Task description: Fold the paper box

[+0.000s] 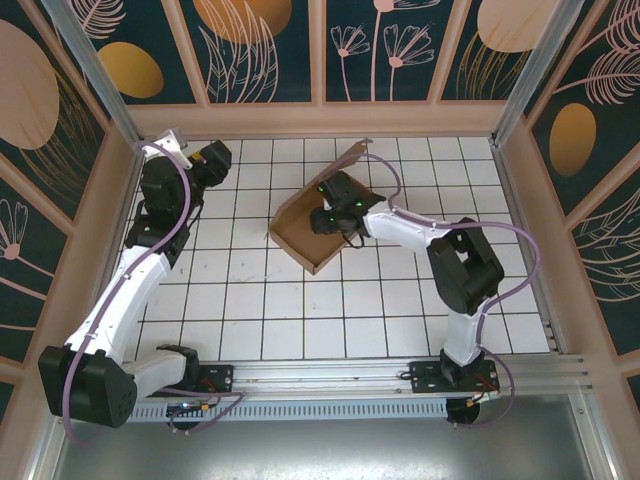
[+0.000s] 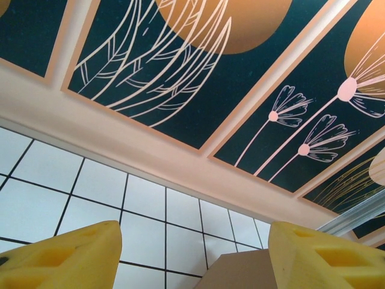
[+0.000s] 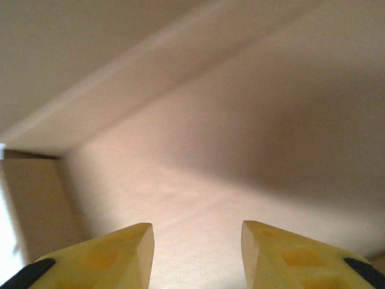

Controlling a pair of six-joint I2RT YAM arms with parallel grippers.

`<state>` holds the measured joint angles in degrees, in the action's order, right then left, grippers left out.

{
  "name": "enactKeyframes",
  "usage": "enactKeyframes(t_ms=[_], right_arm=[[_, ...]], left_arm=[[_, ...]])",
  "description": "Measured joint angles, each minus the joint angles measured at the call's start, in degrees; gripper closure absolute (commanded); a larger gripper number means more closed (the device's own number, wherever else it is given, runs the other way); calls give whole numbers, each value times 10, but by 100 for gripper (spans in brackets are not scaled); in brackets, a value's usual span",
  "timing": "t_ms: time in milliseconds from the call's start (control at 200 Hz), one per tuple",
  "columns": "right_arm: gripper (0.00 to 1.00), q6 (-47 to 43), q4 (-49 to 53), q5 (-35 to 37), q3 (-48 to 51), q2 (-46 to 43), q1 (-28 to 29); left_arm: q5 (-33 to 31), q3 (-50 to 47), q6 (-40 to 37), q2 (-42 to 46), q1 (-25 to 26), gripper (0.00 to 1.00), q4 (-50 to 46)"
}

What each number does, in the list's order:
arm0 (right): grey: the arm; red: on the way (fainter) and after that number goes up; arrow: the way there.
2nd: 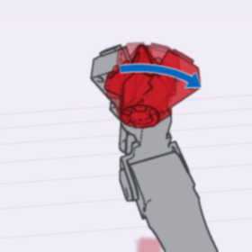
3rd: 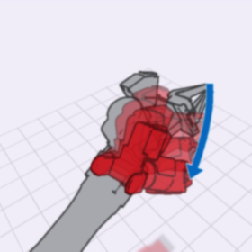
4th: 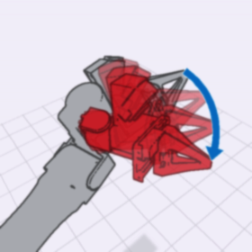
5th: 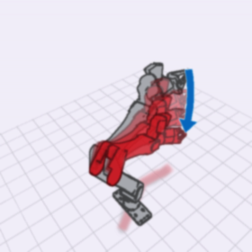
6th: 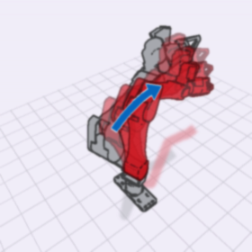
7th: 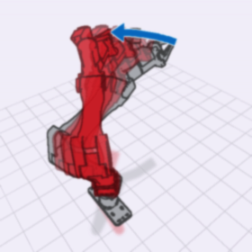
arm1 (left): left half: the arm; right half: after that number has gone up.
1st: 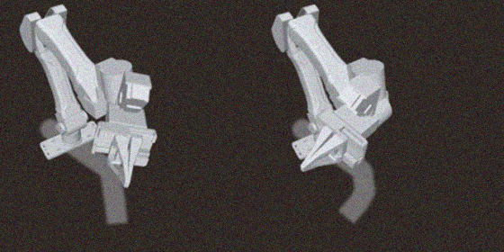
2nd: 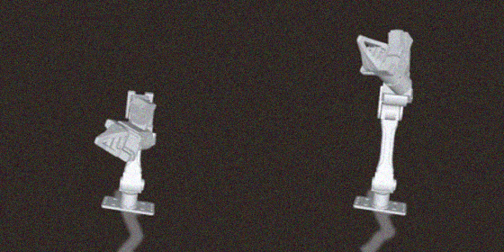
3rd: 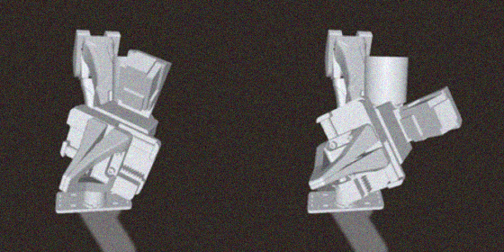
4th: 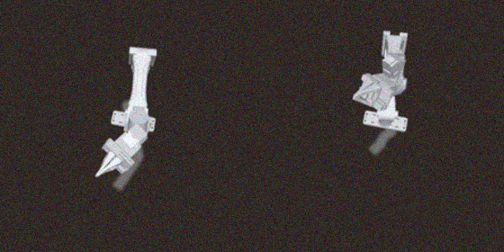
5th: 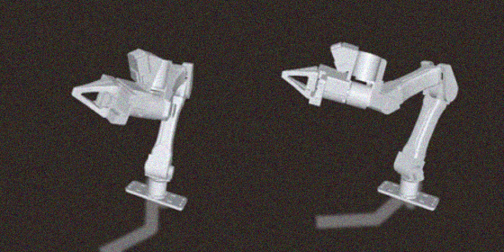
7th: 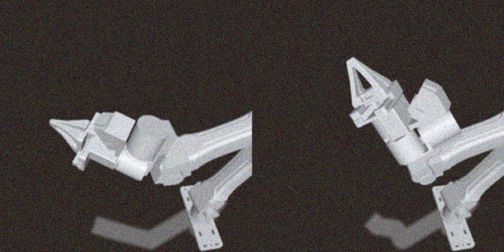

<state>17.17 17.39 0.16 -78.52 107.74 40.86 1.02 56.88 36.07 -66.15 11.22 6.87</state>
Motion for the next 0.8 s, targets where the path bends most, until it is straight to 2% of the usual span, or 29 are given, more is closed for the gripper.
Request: enactKeyframes(t_ms=[175,260,460,601,801], right_arm=[[49,2,15,-18,-191,69,-3],[45,-6,17,-21,-249,92,-18],[39,-46,34,-33,-264,114,-87],[38,-86,40,-41,-264,133,-121],[39,-106,43,-63,-265,141,-116]], left_arm=[[5,-2,0,0,0,34,-1],[18,-2,2,0,0,34,-9],[70,-67,29,2,4,34,-14],[90,-87,28,-3,33,37,-54],[95,-88,-5,55,49,53,-94]])
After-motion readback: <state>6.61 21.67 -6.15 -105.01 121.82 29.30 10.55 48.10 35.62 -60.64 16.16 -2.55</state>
